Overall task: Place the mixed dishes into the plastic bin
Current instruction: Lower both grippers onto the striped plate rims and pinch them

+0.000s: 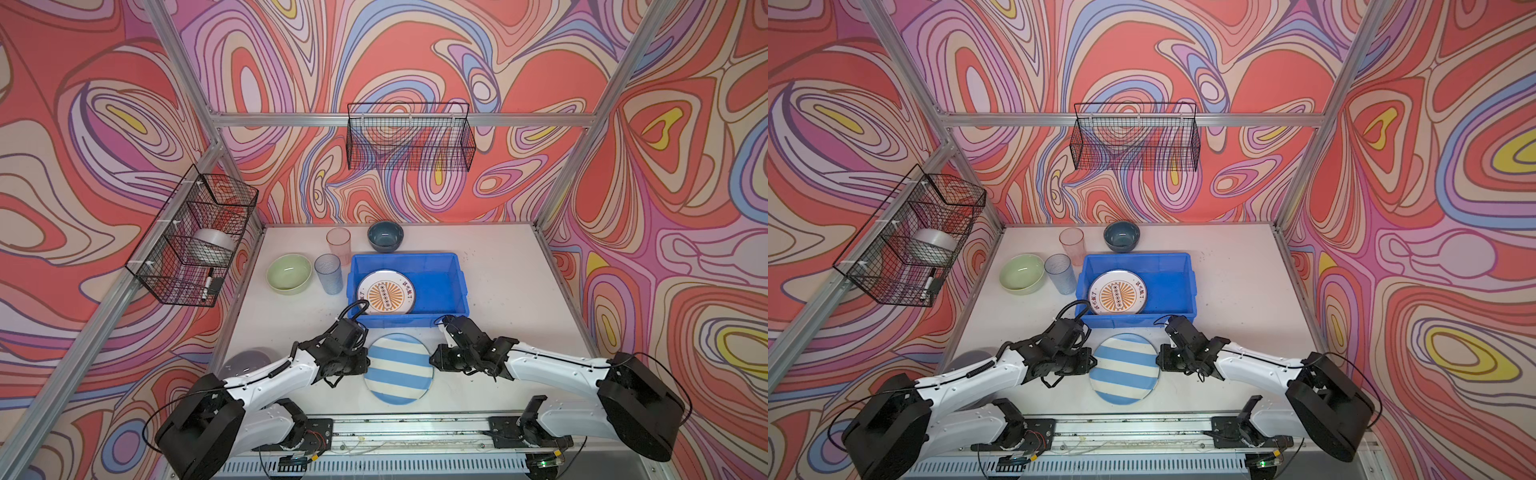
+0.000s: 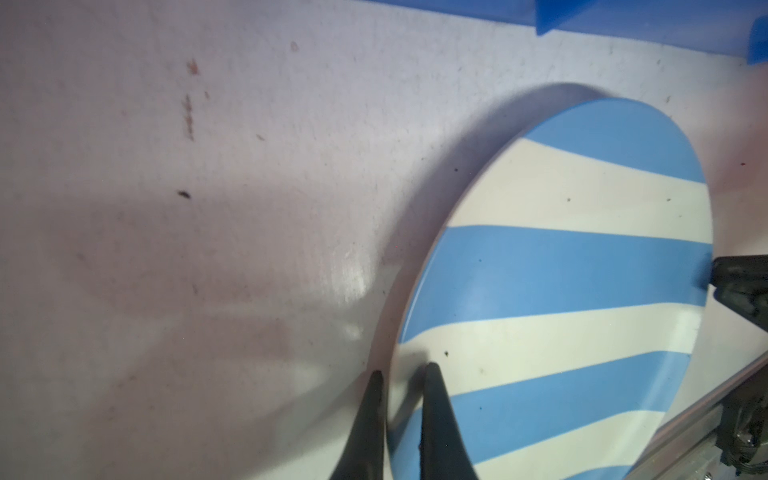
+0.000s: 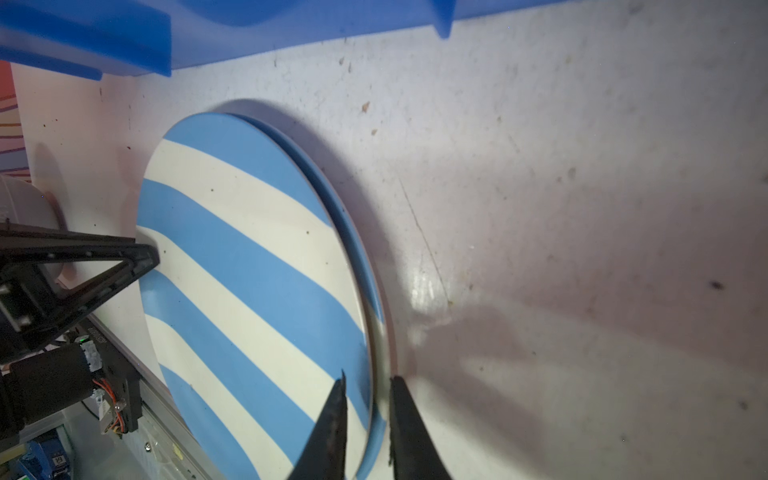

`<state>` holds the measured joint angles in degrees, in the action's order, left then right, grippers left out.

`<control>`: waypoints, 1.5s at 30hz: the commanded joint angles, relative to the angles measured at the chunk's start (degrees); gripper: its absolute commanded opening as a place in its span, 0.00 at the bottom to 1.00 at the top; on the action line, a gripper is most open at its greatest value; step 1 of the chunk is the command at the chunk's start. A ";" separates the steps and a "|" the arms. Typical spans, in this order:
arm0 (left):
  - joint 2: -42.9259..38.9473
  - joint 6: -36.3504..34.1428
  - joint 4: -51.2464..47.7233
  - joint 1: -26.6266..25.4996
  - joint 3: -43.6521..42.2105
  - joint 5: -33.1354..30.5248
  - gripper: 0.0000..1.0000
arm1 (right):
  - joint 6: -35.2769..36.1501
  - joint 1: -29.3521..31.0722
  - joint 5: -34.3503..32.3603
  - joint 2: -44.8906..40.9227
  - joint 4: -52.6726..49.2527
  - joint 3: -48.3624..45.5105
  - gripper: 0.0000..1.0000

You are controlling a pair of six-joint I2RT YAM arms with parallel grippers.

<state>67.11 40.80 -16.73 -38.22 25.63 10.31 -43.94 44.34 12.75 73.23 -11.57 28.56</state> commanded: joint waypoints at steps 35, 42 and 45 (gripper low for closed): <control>0.21 0.64 -2.62 -0.06 -2.34 -2.43 0.08 | 3.08 0.31 -1.10 3.46 -4.99 5.13 0.21; -0.57 0.69 -2.89 -0.02 -2.86 -2.57 0.08 | 2.62 0.31 -0.80 5.38 -3.11 4.49 0.20; -0.61 0.69 -2.95 -0.02 -2.95 -2.81 0.08 | 2.51 0.31 -0.32 5.87 -2.21 4.23 0.20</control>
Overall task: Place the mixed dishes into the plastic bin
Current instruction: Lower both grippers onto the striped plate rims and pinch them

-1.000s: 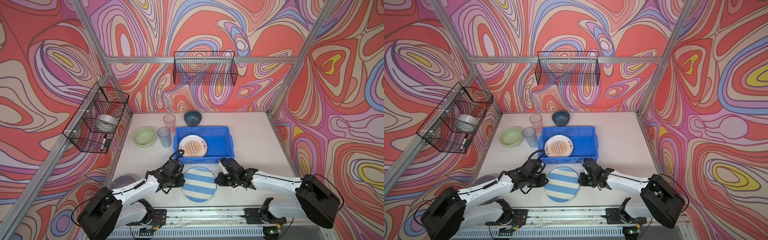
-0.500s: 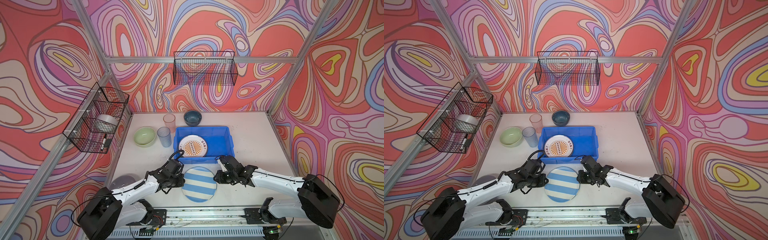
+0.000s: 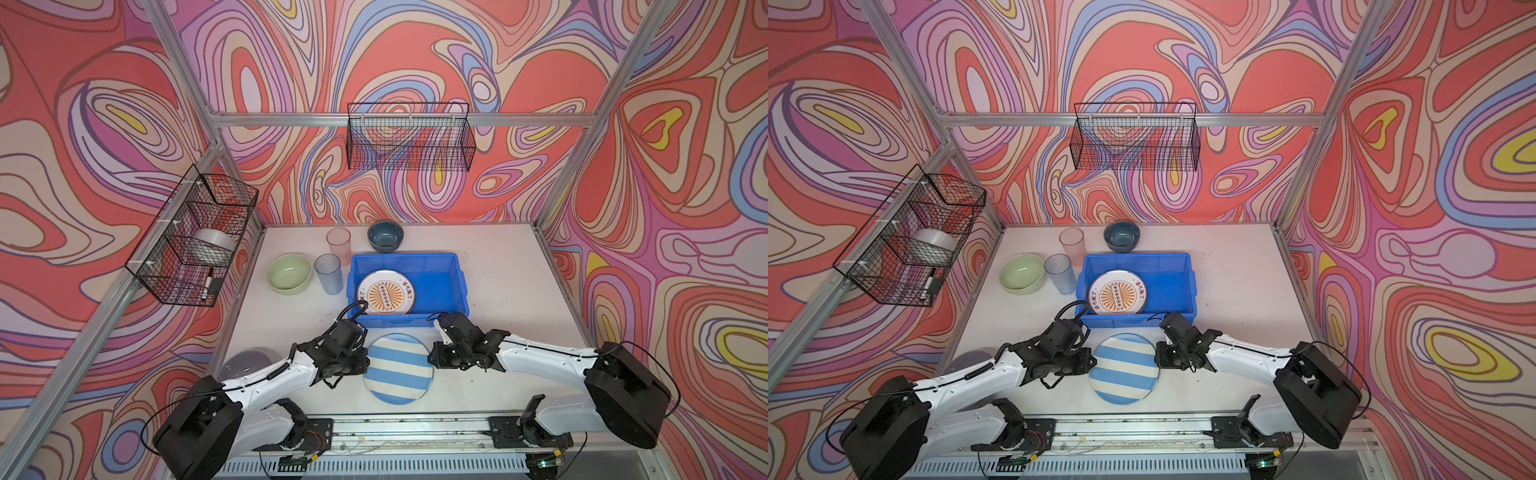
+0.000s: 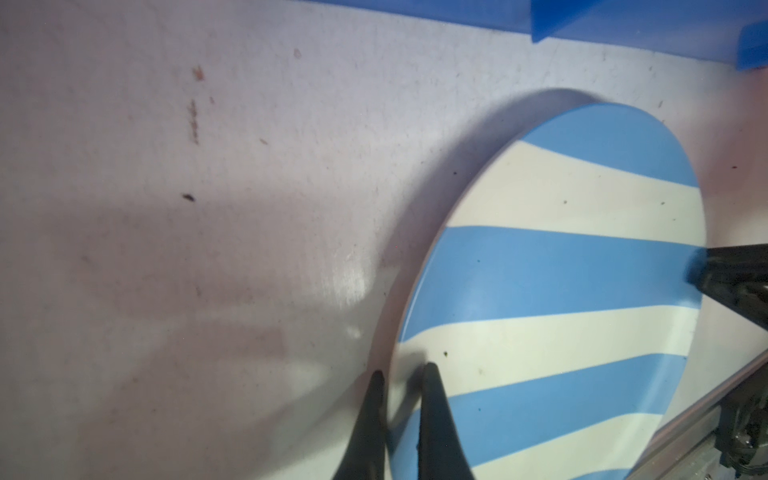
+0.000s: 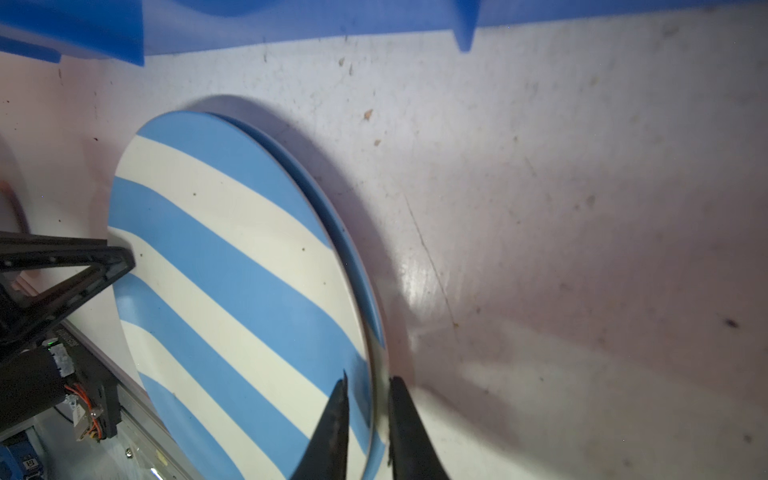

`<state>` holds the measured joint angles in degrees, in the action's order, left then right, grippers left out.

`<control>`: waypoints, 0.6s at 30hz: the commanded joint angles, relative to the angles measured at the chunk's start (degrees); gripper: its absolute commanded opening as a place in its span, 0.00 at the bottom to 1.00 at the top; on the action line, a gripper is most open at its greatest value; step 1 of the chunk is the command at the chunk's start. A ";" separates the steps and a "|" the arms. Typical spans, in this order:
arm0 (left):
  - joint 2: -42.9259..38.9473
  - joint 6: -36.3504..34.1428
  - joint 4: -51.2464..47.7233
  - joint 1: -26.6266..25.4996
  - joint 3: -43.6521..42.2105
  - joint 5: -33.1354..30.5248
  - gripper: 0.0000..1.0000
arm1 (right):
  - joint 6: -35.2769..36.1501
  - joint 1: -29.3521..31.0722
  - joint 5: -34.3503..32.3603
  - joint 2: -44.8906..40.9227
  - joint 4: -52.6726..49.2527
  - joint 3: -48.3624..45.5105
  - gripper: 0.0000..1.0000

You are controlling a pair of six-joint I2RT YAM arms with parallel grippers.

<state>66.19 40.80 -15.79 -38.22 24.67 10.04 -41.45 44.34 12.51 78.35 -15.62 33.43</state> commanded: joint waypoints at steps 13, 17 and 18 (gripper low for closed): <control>-0.19 0.75 -4.20 -0.02 -2.34 -2.93 0.08 | 1.00 0.31 -1.08 -0.61 -2.21 1.44 0.25; -0.09 0.82 -4.23 -0.06 -2.25 -2.96 0.08 | 0.78 0.39 -0.62 -0.80 -2.14 1.65 0.25; -0.08 0.78 -4.16 -0.02 -2.25 -3.00 0.08 | 0.80 0.40 -0.60 -0.82 -2.14 1.65 0.24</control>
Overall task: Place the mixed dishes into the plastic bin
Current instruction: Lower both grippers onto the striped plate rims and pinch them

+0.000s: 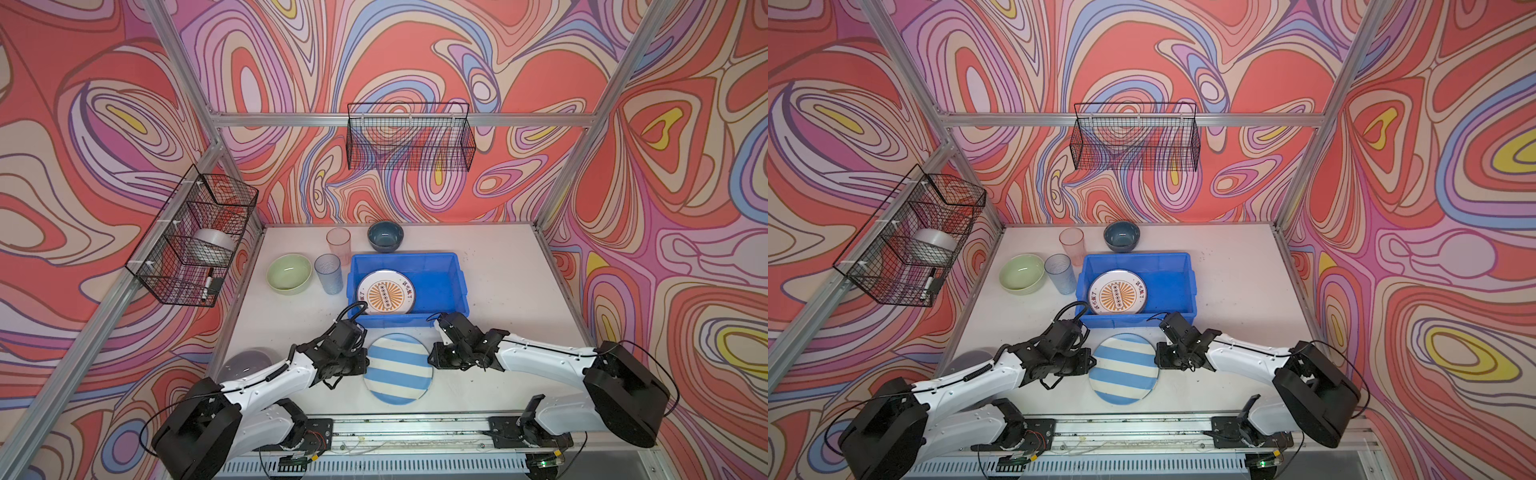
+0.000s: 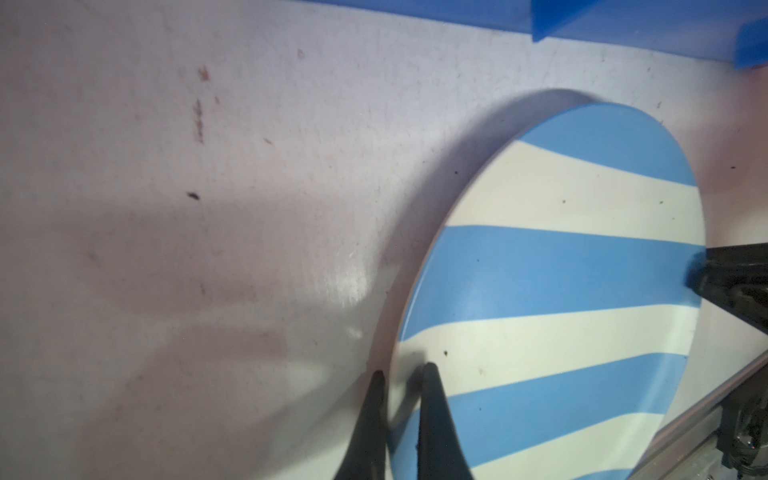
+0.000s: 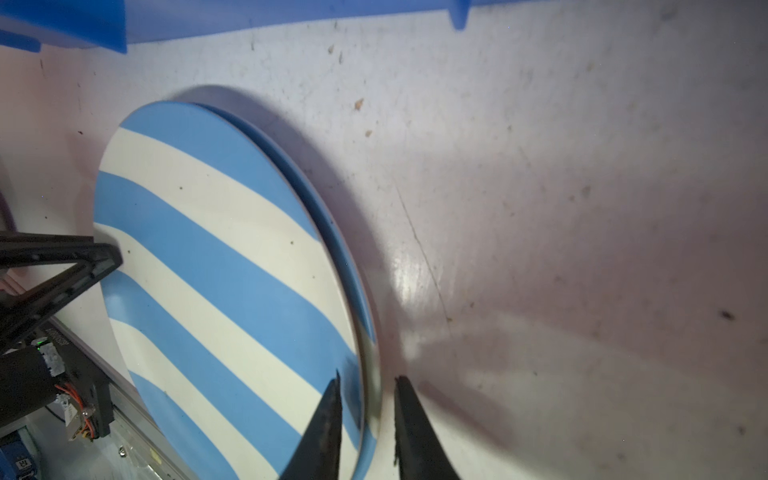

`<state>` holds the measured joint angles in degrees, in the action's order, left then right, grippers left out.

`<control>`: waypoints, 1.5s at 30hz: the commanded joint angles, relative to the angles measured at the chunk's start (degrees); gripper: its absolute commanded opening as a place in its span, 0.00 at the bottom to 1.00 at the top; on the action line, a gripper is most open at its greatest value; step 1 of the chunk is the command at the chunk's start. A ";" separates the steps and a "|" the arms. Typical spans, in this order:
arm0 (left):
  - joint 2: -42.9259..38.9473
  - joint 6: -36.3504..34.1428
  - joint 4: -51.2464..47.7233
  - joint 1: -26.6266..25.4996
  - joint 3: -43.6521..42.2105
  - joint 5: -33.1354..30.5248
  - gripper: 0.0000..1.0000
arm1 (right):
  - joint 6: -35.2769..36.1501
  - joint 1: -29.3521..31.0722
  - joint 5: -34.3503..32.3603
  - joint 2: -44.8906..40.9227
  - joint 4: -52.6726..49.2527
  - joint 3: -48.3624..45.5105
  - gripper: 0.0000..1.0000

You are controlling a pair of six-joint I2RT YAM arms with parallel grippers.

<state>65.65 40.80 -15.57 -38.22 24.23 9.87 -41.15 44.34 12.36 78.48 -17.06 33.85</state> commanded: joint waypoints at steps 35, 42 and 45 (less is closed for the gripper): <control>0.78 0.86 -4.11 -0.02 -1.99 -2.91 0.08 | 0.37 0.83 -0.69 1.02 -0.43 1.18 0.19; 0.95 0.82 -4.10 -0.03 -1.99 -2.90 0.08 | 0.37 0.84 -0.78 1.93 -0.35 0.83 0.19; 1.13 0.78 -4.10 -0.02 -1.90 -2.91 0.08 | 0.57 0.84 -1.36 1.88 -1.12 0.87 0.19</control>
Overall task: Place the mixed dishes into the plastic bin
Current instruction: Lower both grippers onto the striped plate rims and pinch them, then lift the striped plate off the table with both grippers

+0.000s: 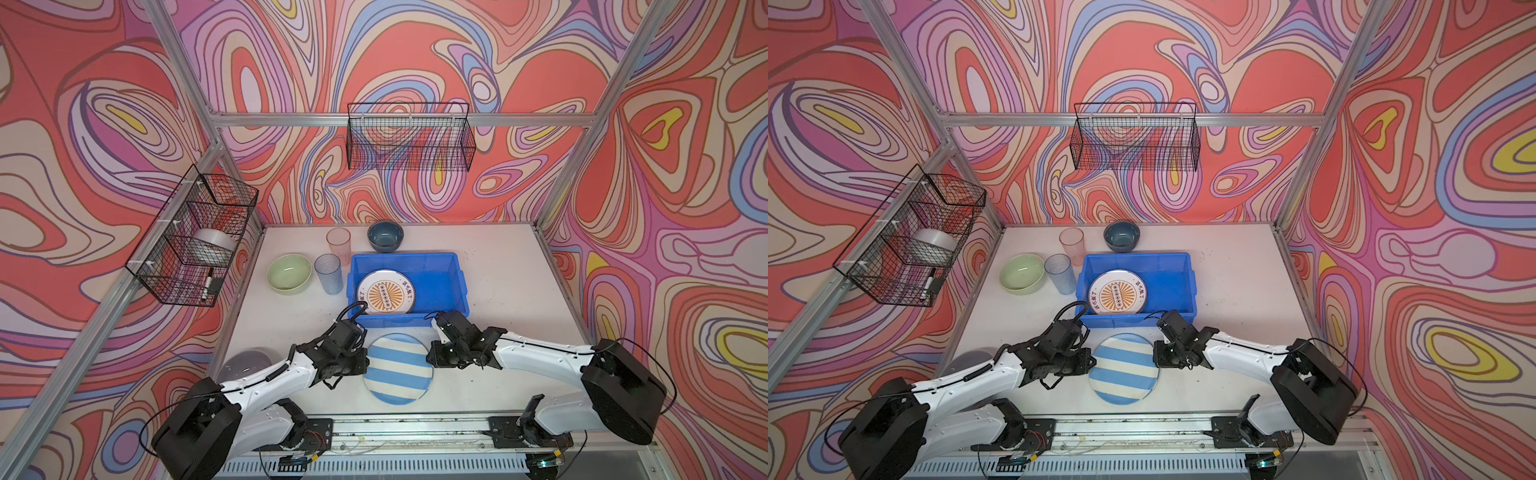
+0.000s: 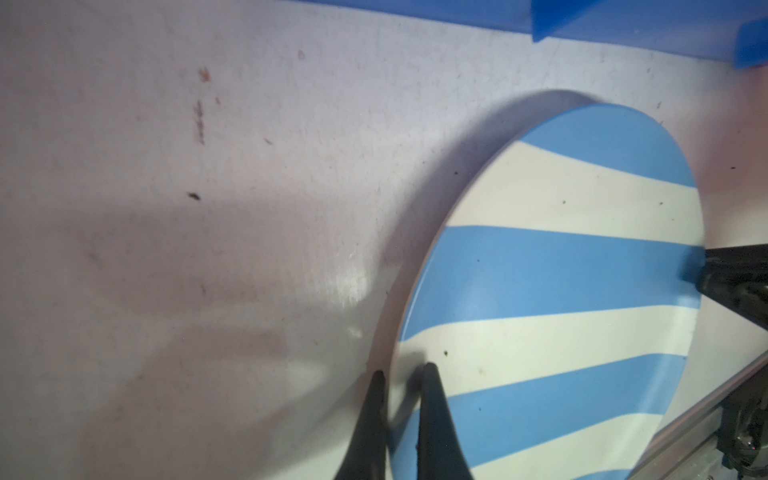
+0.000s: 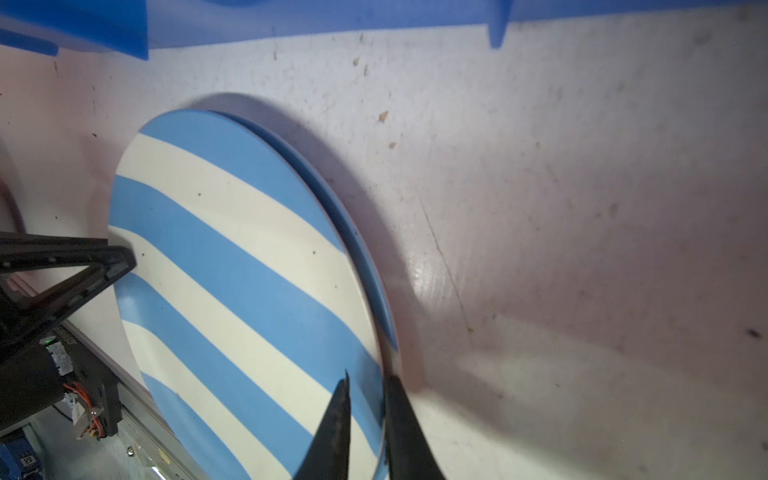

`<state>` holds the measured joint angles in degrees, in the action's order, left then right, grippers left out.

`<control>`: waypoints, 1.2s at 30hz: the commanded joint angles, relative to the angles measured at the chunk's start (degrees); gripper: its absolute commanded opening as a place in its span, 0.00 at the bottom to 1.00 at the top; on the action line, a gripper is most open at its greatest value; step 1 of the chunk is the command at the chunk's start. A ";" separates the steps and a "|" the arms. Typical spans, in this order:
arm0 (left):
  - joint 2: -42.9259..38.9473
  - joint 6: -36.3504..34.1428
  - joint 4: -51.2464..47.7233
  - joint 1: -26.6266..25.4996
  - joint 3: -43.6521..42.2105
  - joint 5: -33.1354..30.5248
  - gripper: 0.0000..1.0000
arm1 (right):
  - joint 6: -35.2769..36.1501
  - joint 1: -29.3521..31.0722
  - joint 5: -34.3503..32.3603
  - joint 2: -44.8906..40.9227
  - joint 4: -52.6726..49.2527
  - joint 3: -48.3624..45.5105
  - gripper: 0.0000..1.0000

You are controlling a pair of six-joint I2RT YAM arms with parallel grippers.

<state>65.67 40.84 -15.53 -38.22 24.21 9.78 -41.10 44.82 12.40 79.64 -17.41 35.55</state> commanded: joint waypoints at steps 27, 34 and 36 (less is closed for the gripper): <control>2.36 1.70 -0.42 -0.02 -4.82 1.39 0.03 | -4.60 0.27 16.85 -8.64 26.55 -11.73 0.20; 2.05 2.28 -0.02 -0.02 -5.91 2.26 0.03 | -4.60 0.35 17.03 -10.67 27.75 -11.74 0.20; 1.73 2.32 0.01 -0.02 -6.10 2.55 0.03 | -4.32 0.36 16.56 -10.99 26.94 -11.19 0.20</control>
<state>65.30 41.95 -10.39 -37.39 21.43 8.43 -45.87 43.68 21.56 70.04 0.51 22.65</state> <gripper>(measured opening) 0.054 0.204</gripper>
